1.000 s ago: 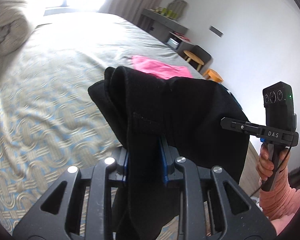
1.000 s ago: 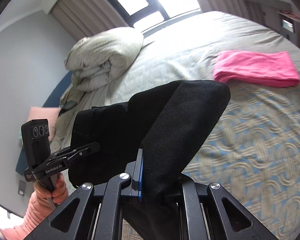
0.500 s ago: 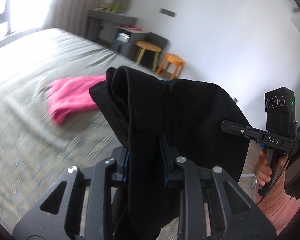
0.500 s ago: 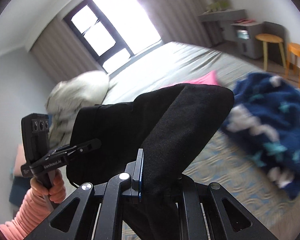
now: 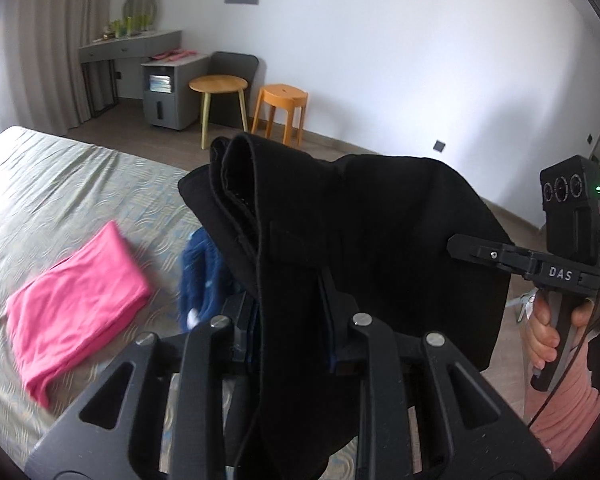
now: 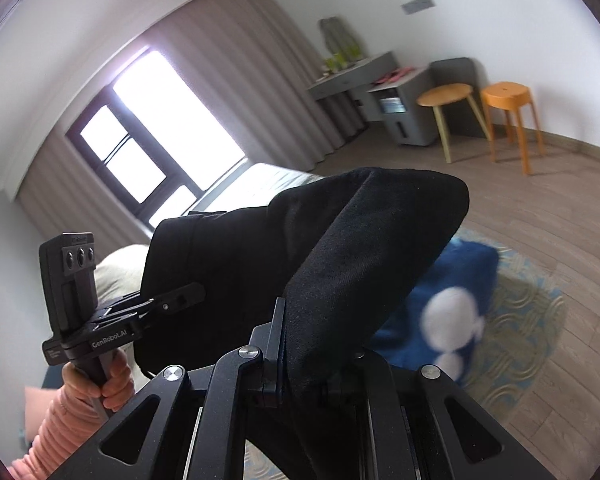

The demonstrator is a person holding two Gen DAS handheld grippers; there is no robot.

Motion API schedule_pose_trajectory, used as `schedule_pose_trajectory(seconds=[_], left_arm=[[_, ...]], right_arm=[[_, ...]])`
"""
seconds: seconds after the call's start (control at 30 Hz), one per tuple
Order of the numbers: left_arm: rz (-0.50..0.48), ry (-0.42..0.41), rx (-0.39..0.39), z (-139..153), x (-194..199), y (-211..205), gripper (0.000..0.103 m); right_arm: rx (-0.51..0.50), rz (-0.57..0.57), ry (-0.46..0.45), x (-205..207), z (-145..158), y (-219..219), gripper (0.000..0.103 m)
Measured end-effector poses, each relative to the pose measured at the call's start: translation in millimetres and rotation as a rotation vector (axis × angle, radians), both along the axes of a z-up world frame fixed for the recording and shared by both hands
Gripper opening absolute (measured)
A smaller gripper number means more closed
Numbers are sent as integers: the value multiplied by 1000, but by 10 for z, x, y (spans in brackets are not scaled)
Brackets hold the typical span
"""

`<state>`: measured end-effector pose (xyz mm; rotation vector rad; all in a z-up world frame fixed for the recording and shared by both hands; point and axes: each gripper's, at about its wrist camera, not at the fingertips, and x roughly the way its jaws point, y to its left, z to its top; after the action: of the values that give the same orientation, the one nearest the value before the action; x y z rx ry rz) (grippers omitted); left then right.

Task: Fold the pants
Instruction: 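Lift the trousers with both grippers and carry them onto the navy star blanket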

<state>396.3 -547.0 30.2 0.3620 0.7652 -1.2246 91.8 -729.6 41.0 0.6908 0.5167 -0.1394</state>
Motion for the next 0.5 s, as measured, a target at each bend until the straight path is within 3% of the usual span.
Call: schedule_pose_trajectory(seconds=[0.23, 0.3, 0.33, 0.37, 0.4, 0.5], left_arm=[[15, -55, 101, -456, 254, -565, 31], [75, -90, 239, -826, 399, -735, 37], [111, -119, 321, -1050, 469, -796, 46], [128, -151, 330, -1164, 452, -792, 56], [129, -183, 310, -1183, 414, -779, 58], [117, -212, 287, -1196, 359, -764, 60]], right_arm=[[63, -60, 29, 119, -379, -567, 11], [96, -67, 55, 211, -631, -686, 11], [116, -78, 95, 274, -840, -769, 11], [136, -106, 150, 317, -1076, -851, 11], [150, -115, 176, 343, -1201, -874, 14], [216, -121, 142, 267, -1539, -960, 16]])
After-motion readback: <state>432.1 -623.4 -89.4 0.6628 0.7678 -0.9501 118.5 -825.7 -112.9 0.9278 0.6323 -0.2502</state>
